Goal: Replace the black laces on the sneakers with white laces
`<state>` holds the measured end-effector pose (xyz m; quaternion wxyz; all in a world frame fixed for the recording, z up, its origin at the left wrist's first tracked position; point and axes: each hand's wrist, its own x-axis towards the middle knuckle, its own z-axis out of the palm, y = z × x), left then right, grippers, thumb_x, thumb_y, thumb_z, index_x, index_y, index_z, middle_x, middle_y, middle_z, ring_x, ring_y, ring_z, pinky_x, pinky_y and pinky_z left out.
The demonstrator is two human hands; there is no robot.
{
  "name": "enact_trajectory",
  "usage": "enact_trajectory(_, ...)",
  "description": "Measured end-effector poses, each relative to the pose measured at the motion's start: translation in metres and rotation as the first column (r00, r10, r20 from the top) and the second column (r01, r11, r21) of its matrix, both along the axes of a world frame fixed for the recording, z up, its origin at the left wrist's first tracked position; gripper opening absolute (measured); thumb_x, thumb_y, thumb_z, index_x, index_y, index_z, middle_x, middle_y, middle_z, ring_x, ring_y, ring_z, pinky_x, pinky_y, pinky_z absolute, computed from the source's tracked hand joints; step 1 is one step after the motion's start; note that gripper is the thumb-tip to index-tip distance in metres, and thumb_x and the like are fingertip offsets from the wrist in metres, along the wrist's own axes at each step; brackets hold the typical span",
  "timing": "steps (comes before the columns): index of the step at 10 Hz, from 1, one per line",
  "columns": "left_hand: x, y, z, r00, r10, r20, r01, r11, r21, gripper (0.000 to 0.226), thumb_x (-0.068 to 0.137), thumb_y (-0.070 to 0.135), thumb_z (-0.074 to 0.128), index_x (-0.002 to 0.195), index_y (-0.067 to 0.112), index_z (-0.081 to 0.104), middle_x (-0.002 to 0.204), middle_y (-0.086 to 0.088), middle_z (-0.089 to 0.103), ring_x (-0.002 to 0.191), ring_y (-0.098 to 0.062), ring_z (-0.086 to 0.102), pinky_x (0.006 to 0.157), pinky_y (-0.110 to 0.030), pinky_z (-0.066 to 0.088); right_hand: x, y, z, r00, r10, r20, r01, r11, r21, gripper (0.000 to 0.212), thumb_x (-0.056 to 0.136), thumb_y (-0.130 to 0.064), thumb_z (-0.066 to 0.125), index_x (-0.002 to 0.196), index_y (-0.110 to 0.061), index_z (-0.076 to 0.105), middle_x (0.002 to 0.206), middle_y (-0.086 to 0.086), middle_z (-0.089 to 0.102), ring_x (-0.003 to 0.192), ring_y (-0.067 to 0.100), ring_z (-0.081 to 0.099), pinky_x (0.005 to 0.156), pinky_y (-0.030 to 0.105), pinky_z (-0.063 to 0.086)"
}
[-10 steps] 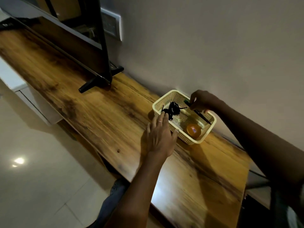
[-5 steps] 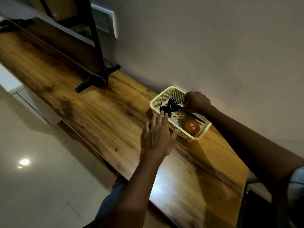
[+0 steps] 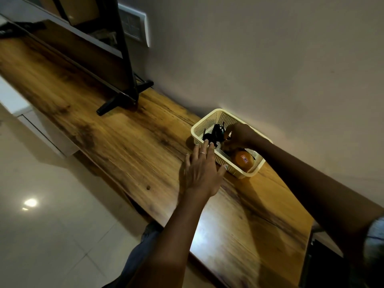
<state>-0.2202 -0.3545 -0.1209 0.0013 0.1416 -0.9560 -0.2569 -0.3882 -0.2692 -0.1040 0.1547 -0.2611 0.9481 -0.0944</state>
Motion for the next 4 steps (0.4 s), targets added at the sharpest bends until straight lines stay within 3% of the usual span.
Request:
enact_trajectory(2,0.001,0.007,0.005,1.000,-0.023,-0.010,0.023,1.000,-0.020,0.069,0.098,0.047,0.039,0.153,0.020,0.007,0.161,0.000,0.000,0.148,-0.021,-0.003,0.118,-0.044,0.002,0.012,0.017,0.013,0.979,-0.125,-0.161,0.106,0.987,-0.122,0.029,0.089,-0.024,0.066,0.113,-0.009,0.063,0.117,0.014,0.063,0.102,0.028,0.059,0.082,0.037,0.050)
enact_trajectory(4,0.038,0.032,0.025,0.978,-0.061,-0.198,0.053,0.998,-0.046,0.067,0.098,0.042,0.041,0.153,0.020,0.011,0.161,0.000,0.010,0.148,-0.019,0.004,0.117,-0.039,-0.002,0.076,0.064,0.051,0.914,-0.044,-0.403,0.005,0.995,-0.098,0.038,0.094,-0.028,0.057,0.128,-0.011,0.053,0.129,0.013,0.054,0.112,0.029,0.049,0.090,0.039,0.042)
